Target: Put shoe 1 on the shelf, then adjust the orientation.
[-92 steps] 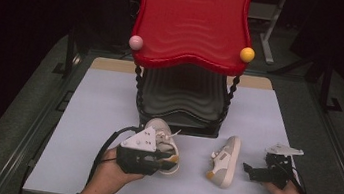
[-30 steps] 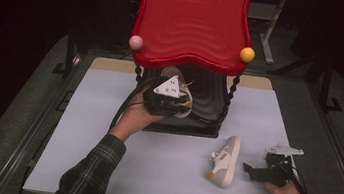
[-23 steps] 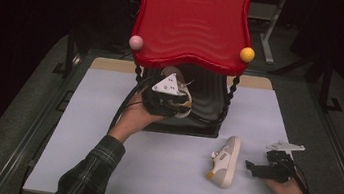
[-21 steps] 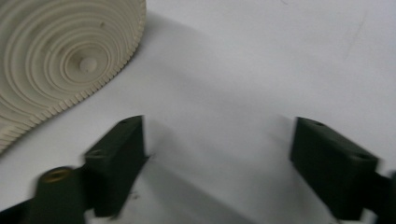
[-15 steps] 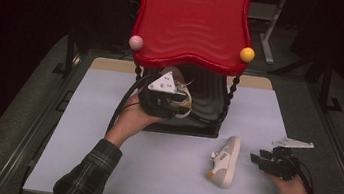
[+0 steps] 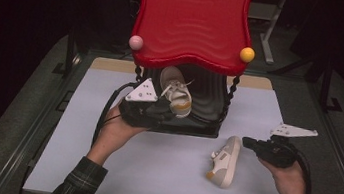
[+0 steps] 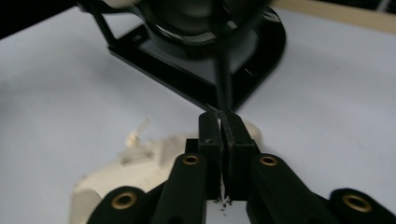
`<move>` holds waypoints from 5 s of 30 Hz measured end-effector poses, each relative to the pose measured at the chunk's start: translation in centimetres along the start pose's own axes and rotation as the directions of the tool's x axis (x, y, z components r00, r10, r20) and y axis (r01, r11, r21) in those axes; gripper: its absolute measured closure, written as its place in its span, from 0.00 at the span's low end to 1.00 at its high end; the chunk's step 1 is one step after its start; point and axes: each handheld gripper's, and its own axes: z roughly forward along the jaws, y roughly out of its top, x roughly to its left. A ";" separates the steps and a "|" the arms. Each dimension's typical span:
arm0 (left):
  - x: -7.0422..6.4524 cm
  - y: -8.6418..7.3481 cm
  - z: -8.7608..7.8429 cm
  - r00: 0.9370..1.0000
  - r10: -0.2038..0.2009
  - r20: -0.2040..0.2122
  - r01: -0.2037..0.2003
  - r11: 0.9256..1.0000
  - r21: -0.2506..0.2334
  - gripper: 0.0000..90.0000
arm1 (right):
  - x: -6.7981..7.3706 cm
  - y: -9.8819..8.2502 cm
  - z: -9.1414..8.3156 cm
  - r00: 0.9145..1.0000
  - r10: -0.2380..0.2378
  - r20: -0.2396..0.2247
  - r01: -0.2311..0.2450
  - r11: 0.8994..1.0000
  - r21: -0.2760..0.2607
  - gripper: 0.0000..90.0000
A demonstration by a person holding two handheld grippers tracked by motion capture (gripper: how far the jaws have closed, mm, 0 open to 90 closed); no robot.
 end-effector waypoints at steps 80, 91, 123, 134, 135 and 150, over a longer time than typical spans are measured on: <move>1.7 -3.7 2.6 0.915 -0.175 -0.365 0.196 0.980 0.021 0.82 | 7.3 11.4 13.5 0.970 -0.189 -0.155 0.179 0.981 -0.076 1.00; 0.1 -3.5 0.0 0.976 -0.126 -0.180 0.137 0.989 0.047 0.67 | 6.9 10.5 10.1 0.966 -0.198 -0.169 0.190 0.980 -0.057 1.00; -1.2 -17.7 -4.1 0.976 -0.155 -0.155 0.196 0.931 0.308 0.20 | 1.0 1.4 2.8 0.994 -0.077 -0.080 0.078 0.997 0.015 1.00; 0.1 -19.9 -4.3 0.966 -0.200 -0.166 0.237 0.941 0.242 0.15 | 0.7 0.0 2.6 0.996 -0.069 -0.056 0.072 0.996 0.051 1.00; 0.1 -19.9 -4.4 0.966 -0.200 -0.167 0.236 0.941 0.242 0.15 | 0.7 0.0 2.5 0.996 -0.072 -0.053 0.075 0.996 0.052 0.99; 0.0 -20.0 -4.4 0.966 -0.199 -0.167 0.235 0.942 0.240 0.15 | 0.0 -1.6 1.0 0.999 -0.039 -0.027 0.041 0.998 0.045 1.00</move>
